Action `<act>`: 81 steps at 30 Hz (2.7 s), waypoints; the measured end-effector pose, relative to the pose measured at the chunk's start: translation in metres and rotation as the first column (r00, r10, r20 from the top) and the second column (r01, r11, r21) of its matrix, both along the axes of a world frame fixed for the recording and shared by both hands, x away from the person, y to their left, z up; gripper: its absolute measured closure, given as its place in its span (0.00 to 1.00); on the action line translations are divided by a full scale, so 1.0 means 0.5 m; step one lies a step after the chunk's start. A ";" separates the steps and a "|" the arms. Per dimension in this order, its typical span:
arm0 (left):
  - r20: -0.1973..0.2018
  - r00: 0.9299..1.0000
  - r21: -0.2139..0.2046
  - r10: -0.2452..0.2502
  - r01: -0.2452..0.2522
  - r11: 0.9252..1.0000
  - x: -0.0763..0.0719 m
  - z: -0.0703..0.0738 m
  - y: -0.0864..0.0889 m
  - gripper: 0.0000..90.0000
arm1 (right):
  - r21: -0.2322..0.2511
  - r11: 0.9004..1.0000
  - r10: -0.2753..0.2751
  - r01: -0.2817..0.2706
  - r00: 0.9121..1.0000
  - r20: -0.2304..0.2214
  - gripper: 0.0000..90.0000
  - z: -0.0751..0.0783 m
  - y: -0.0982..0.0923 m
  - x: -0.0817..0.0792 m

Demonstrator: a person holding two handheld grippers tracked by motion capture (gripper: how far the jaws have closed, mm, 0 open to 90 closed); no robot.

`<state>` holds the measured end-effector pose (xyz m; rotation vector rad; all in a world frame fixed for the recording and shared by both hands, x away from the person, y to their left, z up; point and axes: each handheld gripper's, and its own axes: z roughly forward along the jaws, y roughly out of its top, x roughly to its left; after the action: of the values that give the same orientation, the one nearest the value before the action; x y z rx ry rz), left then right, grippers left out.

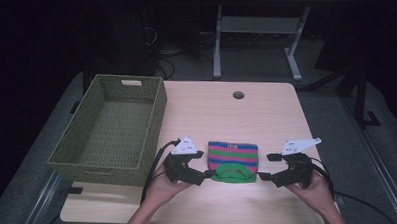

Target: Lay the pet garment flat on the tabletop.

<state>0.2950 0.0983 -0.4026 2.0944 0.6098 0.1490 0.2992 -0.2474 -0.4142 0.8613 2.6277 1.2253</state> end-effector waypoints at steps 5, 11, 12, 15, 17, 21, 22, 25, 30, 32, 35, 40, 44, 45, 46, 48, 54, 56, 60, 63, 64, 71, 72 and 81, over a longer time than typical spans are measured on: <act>0.005 1.000 0.023 -0.027 0.027 0.999 0.021 0.003 -0.020 0.32 | -0.001 1.000 0.023 -0.023 1.000 0.005 0.26 0.005 0.016 0.015; -0.013 0.999 0.025 -0.035 0.036 0.999 0.041 -0.010 -0.037 0.35 | -0.014 0.999 0.038 -0.038 0.999 -0.021 0.27 -0.008 0.032 0.030; -0.018 0.999 0.026 -0.038 0.039 0.999 0.043 -0.013 -0.040 0.35 | -0.017 0.999 0.040 -0.040 0.999 -0.025 0.28 -0.011 0.034 0.032; -0.027 0.998 0.062 -0.052 0.054 0.997 0.050 -0.025 -0.053 0.37 | -0.025 0.998 0.058 -0.059 0.998 -0.034 0.33 -0.019 0.041 0.038; -0.030 0.998 0.103 -0.057 0.060 0.993 0.054 -0.037 -0.062 0.38 | -0.031 0.997 0.068 -0.069 0.997 -0.046 0.35 -0.026 0.046 0.043; -0.051 0.996 0.147 -0.068 0.074 0.986 0.062 -0.057 -0.070 0.42 | -0.052 0.994 0.091 -0.095 0.992 -0.083 0.40 -0.043 0.057 0.054; -0.059 0.996 0.139 -0.062 0.070 0.988 0.063 -0.062 -0.073 0.44 | -0.060 0.993 0.097 -0.102 0.991 -0.087 0.42 -0.047 0.060 0.055; -0.073 0.995 0.177 -0.072 0.084 0.981 0.067 -0.075 -0.080 0.47 | -0.077 0.989 0.115 -0.123 0.989 -0.096 0.49 -0.055 0.067 0.054; -0.096 0.992 0.210 -0.078 0.097 0.973 0.076 -0.091 -0.084 0.54 | -0.121 0.983 0.124 -0.136 0.988 -0.096 0.60 -0.066 0.076 0.058; -0.105 0.992 0.211 -0.074 0.094 0.973 0.075 -0.094 -0.088 0.56 | -0.140 0.980 0.126 -0.139 0.988 -0.092 0.64 -0.071 0.080 0.058; -0.101 0.991 0.231 -0.086 0.107 0.967 0.075 -0.096 -0.093 0.59 | -0.155 0.978 0.127 -0.140 0.988 -0.092 0.68 -0.074 0.085 0.056; -0.094 0.992 0.259 -0.088 0.110 0.960 0.074 -0.100 -0.095 0.61 | -0.186 0.972 0.136 -0.146 0.989 -0.062 0.74 -0.080 0.088 0.052; -0.076 0.994 0.270 -0.084 0.102 0.957 0.068 -0.104 -0.098 0.64 | -0.187 0.974 0.123 -0.128 0.992 -0.037 0.78 -0.083 0.089 0.041; -0.080 0.993 0.280 -0.090 0.109 0.954 0.066 -0.103 -0.098 0.65 | -0.188 0.974 0.122 -0.126 0.992 -0.030 0.79 -0.084 0.089 0.040; -0.073 0.993 0.276 -0.088 0.105 0.955 0.064 -0.104 -0.099 0.65 | -0.190 0.974 0.122 -0.123 0.992 -0.018 0.79 -0.085 0.088 0.038; -0.074 0.993 0.284 -0.088 0.106 0.953 0.059 -0.104 -0.100 0.67 | -0.195 0.974 0.119 -0.118 0.993 -0.005 0.81 -0.085 0.089 0.032; -0.084 0.991 0.298 -0.103 0.124 0.947 0.050 -0.100 -0.097 0.74 | -0.210 0.969 0.128 -0.127 0.992 -0.009 0.83 -0.082 0.095 0.022; -0.082 0.991 0.300 -0.109 0.129 0.945 0.048 -0.100 -0.096 0.75 | -0.207 0.969 0.131 -0.132 0.991 -0.017 0.84 -0.081 0.095 0.021; -0.094 0.988 0.300 -0.121 0.144 0.943 0.042 -0.098 -0.095 0.78 | -0.201 0.970 0.133 -0.137 0.991 -0.034 0.89 -0.078 0.095 0.017; -0.099 0.988 0.289 -0.118 0.142 0.947 0.038 -0.098 -0.094 0.80 | -0.202 0.968 0.141 -0.146 0.989 -0.039 0.90 -0.077 0.096 0.014; -0.103 0.987 0.290 -0.121 0.146 0.946 0.037 -0.097 -0.093 0.81 | -0.203 0.968 0.145 -0.151 0.988 -0.043 0.90 -0.076 0.096 0.014; -0.121 0.982 0.282 -0.148 0.177 0.943 0.033 -0.092 -0.090 0.85 | -0.191 0.966 0.161 -0.172 0.984 -0.070 0.92 -0.073 0.095 0.010; -0.124 0.981 0.279 -0.147 0.176 0.944 0.032 -0.092 -0.090 0.85 | -0.194 0.965 0.168 -0.178 0.984 -0.066 0.92 -0.073 0.094 0.010; -0.129 0.979 0.266 -0.160 0.190 0.945 0.032 -0.082 -0.082 0.90 | -0.142 0.973 0.171 -0.180 0.983 -0.071 0.93 -0.058 0.086 0.006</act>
<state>0.3113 0.0575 -0.4434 2.4302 0.4831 0.0220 0.3021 -0.2042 -0.4434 0.6618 2.8510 1.0380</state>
